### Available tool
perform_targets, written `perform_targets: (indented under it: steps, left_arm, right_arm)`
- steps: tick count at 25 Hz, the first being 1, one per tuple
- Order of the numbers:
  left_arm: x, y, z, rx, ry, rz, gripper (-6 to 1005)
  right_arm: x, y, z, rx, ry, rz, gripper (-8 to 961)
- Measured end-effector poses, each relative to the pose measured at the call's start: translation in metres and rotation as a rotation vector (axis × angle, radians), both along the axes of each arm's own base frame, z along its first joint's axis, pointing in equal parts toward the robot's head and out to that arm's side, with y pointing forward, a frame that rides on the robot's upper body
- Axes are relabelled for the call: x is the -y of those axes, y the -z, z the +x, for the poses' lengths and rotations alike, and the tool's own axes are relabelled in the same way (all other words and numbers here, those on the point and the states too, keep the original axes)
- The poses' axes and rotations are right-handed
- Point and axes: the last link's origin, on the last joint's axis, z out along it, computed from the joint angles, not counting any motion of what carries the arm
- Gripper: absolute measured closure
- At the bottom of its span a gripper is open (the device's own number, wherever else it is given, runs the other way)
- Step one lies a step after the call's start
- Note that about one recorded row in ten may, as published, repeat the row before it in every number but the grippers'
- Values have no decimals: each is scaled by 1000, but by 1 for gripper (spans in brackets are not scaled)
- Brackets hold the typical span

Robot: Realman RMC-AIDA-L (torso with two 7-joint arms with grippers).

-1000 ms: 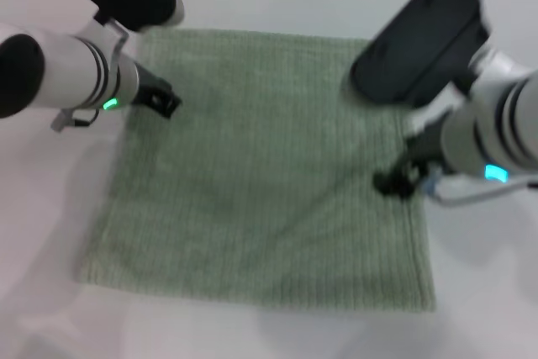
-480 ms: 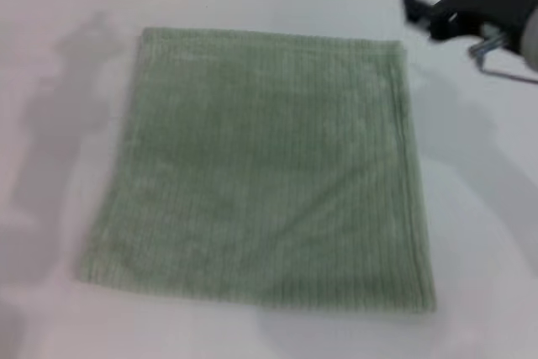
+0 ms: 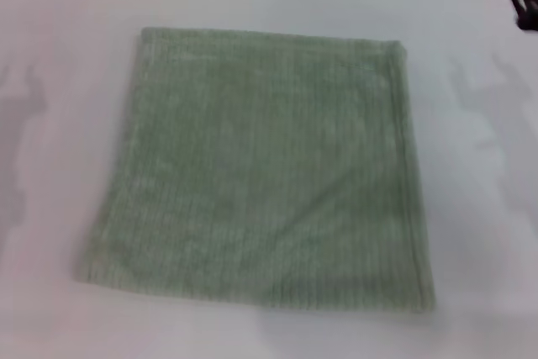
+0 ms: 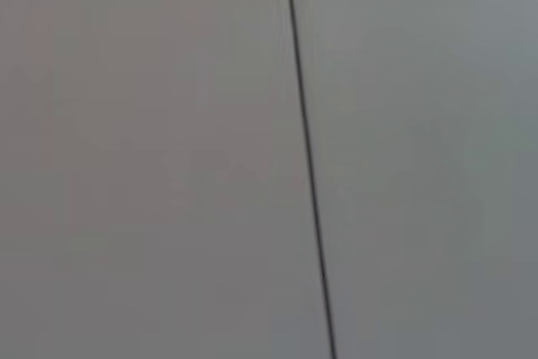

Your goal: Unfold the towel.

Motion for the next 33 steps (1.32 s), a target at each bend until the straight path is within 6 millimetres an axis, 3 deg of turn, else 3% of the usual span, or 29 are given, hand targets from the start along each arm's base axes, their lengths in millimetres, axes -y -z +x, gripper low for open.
perform_targets:
  steps: [1,5,10,13,17,23,33]
  left_arm:
    - [2,2,-5,-1,-10,-3,663]
    - [9,20,-26,-30,-41,-36,575]
    - [8,33,-42,-60,-78,-60,464]
    - [7,34,-46,-60,-99,-60,398]
    - [8,35,-48,-64,-109,-66,199]
    - [10,35,-49,-66,-109,-64,142]
    - [5,35,-47,-63,-107,-66,142]
  right_arm:
    - [7,0,13,-25,-44,47,370]
    - [14,-11,47,-119,-96,170,369]
    - [22,-20,77,-111,-10,221,368]
    - [30,-22,80,-112,-9,233,367]
    - [45,-23,83,-104,-21,256,367]
    - [51,-18,89,-91,4,230,366]
    - [55,-20,94,-88,20,236,366]
